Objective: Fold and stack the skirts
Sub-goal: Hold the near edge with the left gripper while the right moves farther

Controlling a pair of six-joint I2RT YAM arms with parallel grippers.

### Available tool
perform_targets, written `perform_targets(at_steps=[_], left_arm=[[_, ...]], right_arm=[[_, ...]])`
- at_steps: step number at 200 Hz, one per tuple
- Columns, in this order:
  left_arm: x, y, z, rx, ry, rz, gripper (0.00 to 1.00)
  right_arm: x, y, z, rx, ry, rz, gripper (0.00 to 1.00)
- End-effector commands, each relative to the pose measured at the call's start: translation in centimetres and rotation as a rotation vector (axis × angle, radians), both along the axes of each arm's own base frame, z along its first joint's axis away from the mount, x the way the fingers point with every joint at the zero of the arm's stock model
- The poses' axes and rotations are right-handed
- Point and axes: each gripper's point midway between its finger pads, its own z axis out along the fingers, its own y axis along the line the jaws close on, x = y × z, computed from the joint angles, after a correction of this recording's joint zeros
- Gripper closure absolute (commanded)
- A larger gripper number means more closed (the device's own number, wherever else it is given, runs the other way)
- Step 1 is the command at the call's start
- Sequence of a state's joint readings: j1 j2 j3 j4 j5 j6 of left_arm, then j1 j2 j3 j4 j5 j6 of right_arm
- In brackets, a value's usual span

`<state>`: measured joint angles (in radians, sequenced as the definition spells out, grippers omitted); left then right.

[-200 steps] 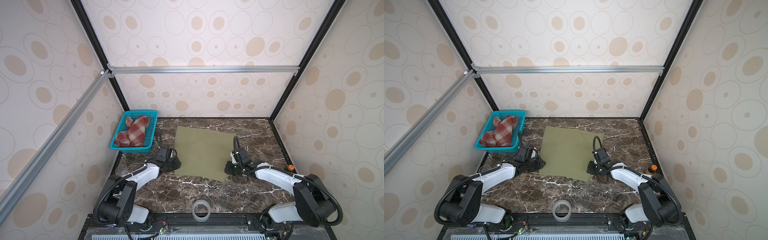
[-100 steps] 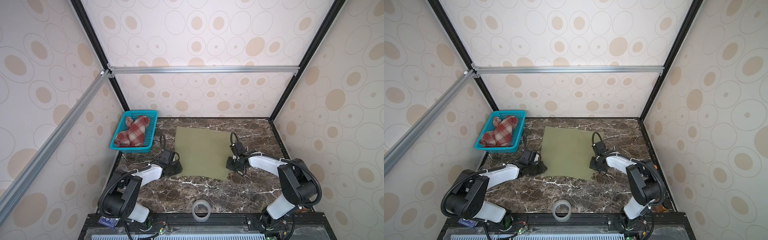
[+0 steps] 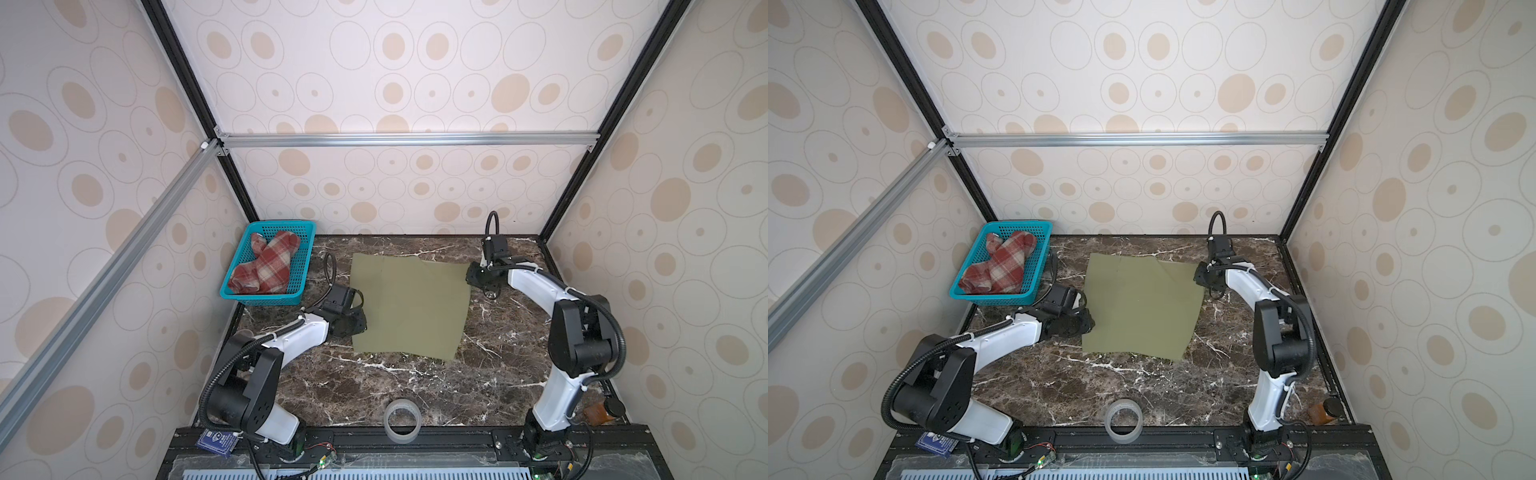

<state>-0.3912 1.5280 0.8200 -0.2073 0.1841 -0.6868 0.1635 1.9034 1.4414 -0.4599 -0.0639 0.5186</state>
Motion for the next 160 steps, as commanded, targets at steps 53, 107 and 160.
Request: perform_targets(at_steps=[53,107,160], left_arm=[[3.9,0.8,-0.2,0.121,-0.018,-0.009,0.76],[6.2,2.2,-1.0,0.145,-0.024,0.038,0.77],[9.5,4.3,-1.2,0.125,-0.034,0.101,0.77]], right_arm=[[6.7,-1.2,-3.0,-0.101,0.0,0.008,0.58],[9.1,-1.6,-5.1,-0.145,0.011,0.013,0.61],[10.1,-2.5,-6.3,-0.209,0.019,0.006,0.76]])
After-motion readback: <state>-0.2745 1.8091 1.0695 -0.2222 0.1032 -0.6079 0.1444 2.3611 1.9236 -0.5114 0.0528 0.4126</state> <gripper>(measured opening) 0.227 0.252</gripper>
